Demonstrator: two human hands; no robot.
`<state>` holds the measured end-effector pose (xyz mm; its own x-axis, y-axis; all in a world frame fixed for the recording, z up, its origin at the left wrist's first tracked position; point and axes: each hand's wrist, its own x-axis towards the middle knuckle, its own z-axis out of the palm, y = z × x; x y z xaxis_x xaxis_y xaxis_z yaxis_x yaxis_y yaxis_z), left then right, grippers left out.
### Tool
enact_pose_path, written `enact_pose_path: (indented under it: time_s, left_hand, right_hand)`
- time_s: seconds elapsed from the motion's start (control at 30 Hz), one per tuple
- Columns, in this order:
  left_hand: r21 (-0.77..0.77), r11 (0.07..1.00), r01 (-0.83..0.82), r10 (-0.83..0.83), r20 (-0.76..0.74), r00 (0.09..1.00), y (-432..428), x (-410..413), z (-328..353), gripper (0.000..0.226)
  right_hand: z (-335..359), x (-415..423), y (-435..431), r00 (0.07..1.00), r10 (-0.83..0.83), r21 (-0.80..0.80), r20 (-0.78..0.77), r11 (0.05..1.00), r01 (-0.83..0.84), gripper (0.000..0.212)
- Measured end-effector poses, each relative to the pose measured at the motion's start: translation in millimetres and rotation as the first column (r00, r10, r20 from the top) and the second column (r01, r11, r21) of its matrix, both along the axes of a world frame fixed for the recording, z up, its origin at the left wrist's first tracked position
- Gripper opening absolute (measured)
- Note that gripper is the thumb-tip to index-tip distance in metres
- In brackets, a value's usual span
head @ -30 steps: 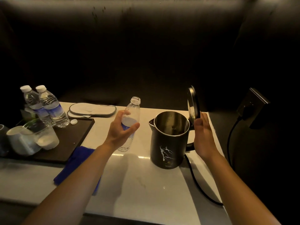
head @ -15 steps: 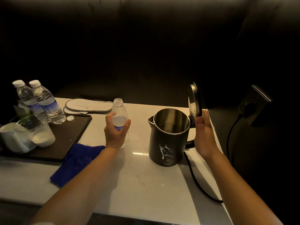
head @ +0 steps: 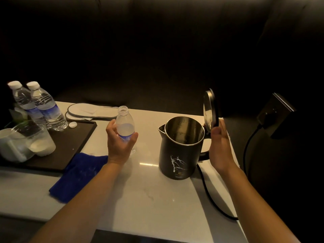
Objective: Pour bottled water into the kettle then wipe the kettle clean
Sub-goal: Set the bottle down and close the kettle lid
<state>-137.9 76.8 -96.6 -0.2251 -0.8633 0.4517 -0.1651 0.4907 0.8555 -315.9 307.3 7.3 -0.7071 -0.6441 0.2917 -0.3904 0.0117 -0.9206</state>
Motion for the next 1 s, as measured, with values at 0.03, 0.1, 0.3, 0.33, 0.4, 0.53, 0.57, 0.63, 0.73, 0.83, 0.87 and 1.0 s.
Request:
enact_pose_path:
  time_s: [0.03,0.1,0.3,0.33,0.4,0.53,0.57,0.63,0.73,0.83,0.87,1.0]
  left_hand:
    - [-0.013,0.999,-0.045,0.044,-0.026,0.999,6.8,4.7,3.5,0.087]
    - [-0.077,0.987,-0.139,0.131,-0.107,0.986,25.8,12.6,11.8,0.084]
    - [-0.029,0.966,0.256,-0.255,0.043,0.966,91.7,1.7,26.7,0.052]
    - [0.073,0.936,0.344,-0.349,0.086,0.933,94.0,-4.6,27.2,0.054]
    - [0.271,0.822,0.501,-0.526,0.021,0.850,92.1,-16.9,27.9,0.062]
    - [0.385,0.712,0.588,-0.614,-0.065,0.787,88.9,-28.1,27.0,0.075]
    - [0.393,0.711,0.582,-0.607,-0.073,0.791,89.7,-28.2,27.3,0.075]
    - [0.397,0.718,0.572,-0.596,-0.074,0.799,90.0,-27.3,27.0,0.075]
    - [0.405,0.722,0.561,-0.596,-0.048,0.801,87.8,-26.8,25.9,0.085]
    - [0.409,0.712,0.571,-0.605,-0.057,0.795,87.3,-26.2,25.2,0.082]
    - [0.413,0.709,0.572,-0.605,-0.062,0.794,87.9,-25.9,25.4,0.081]
    - [0.425,0.685,0.591,-0.618,-0.091,0.781,90.9,-27.4,25.7,0.078]
  right_hand:
    - [0.9,0.4,1.0,1.000,0.001,0.017,0.007,1.000,-0.001,0.049]
    - [2.3,0.6,4.3,1.000,0.021,0.044,-0.006,0.999,-0.021,0.039]
    - [12.3,-9.6,14.7,0.993,0.117,0.028,-0.015,0.993,-0.117,0.081]
    - [16.3,-11.8,15.2,0.992,0.127,0.041,-0.024,0.991,-0.125,0.082]
    - [27.0,-13.7,14.9,0.988,0.148,0.094,-0.041,0.985,-0.143,0.072]
    - [39.8,-22.2,10.9,0.969,0.238,0.133,-0.069,0.965,-0.227,0.071]
    - [40.0,-24.5,8.8,0.964,0.250,0.150,-0.095,0.961,-0.234,0.070]
    - [37.4,-28.0,3.8,0.943,0.286,0.227,-0.172,0.943,-0.244,0.071]
    - [29.7,-28.2,-6.1,0.905,0.314,0.408,-0.288,0.895,-0.181,0.083]
    - [26.5,-26.0,-13.5,0.851,0.317,0.493,-0.418,0.866,-0.081,0.082]
    - [27.2,-26.4,-14.3,0.851,0.317,0.499,-0.419,0.863,-0.076,0.082]
    - [26.9,-25.4,-14.0,0.813,0.332,0.564,-0.478,0.826,-0.005,0.085]
